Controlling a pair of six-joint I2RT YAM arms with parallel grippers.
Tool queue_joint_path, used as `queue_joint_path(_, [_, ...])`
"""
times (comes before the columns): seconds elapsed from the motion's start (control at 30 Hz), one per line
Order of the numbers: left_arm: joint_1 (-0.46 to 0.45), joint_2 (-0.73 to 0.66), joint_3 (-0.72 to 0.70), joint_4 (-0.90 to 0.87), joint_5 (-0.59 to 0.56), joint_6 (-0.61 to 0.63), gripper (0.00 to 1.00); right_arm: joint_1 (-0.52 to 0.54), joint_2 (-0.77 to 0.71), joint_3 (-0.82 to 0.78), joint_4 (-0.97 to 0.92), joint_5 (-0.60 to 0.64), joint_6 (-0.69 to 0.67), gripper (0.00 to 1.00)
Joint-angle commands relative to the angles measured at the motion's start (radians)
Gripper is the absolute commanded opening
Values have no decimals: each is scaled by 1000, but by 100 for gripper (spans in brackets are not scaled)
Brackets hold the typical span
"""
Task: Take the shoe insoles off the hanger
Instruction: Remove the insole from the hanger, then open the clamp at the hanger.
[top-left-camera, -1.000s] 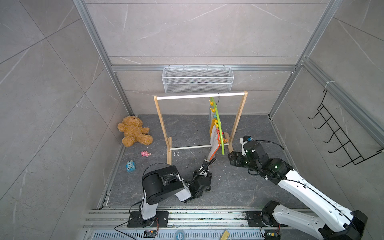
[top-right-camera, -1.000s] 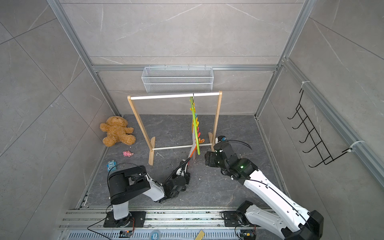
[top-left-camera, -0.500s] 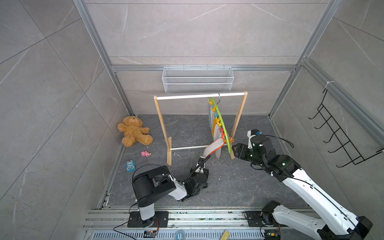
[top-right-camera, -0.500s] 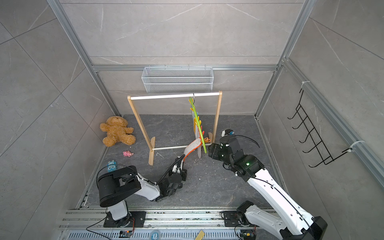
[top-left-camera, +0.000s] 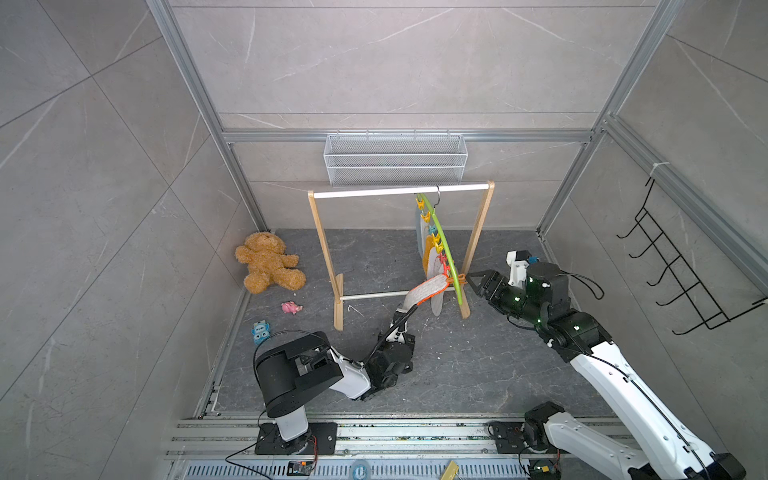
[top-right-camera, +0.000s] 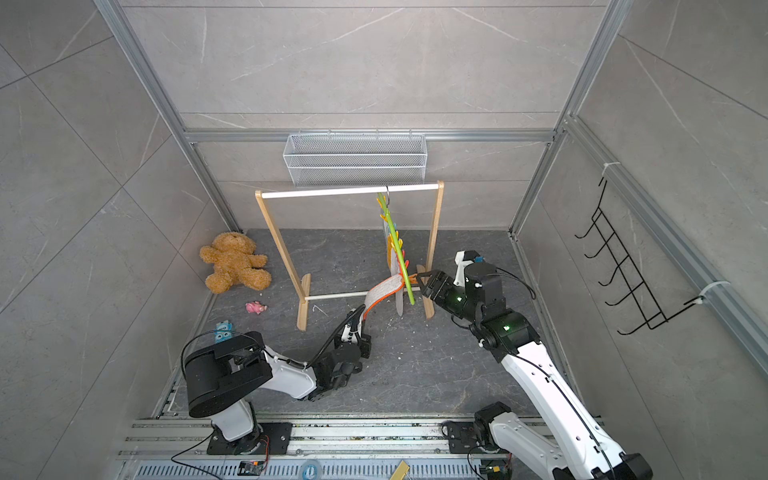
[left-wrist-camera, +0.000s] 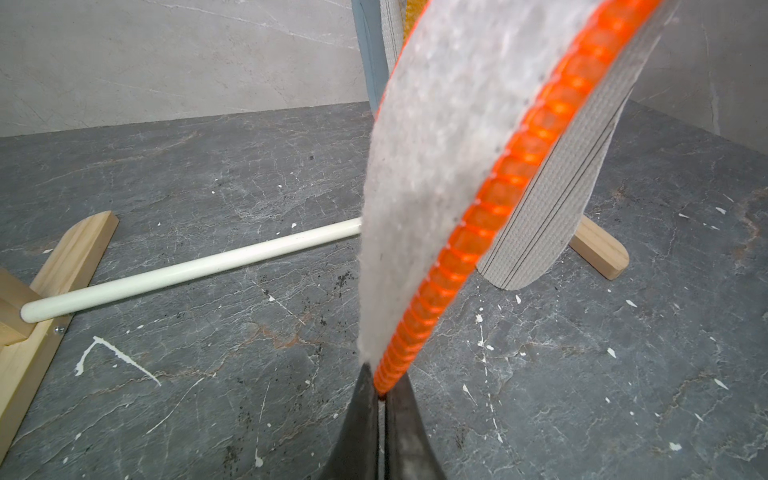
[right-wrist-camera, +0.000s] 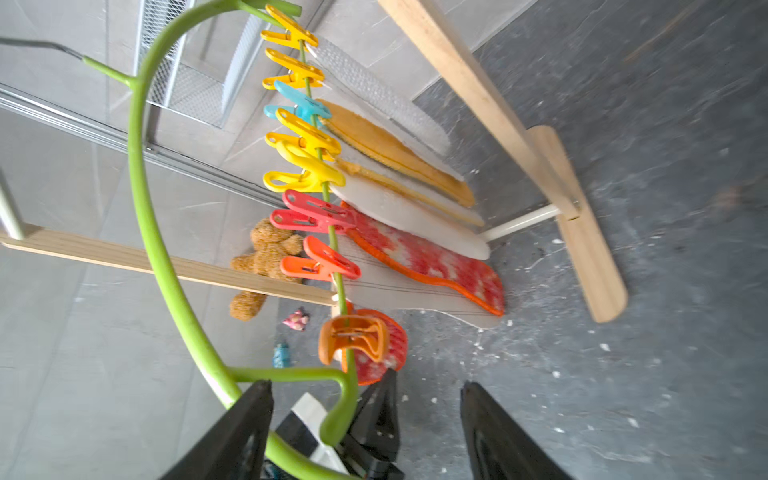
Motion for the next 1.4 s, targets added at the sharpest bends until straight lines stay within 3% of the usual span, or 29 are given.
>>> queue_joint_path(0.0, [3, -31, 16, 22, -3, 11, 0, -4, 34, -19, 116, -116, 59, 70])
queue_joint_path(0.87, [4, -39, 19, 6, 0, 10, 0, -7, 77, -51, 167, -135, 80, 47])
queue_joint_path(1.37, [5, -39, 19, 6, 1, 6, 0, -8, 82, -53, 170, -134, 78, 39])
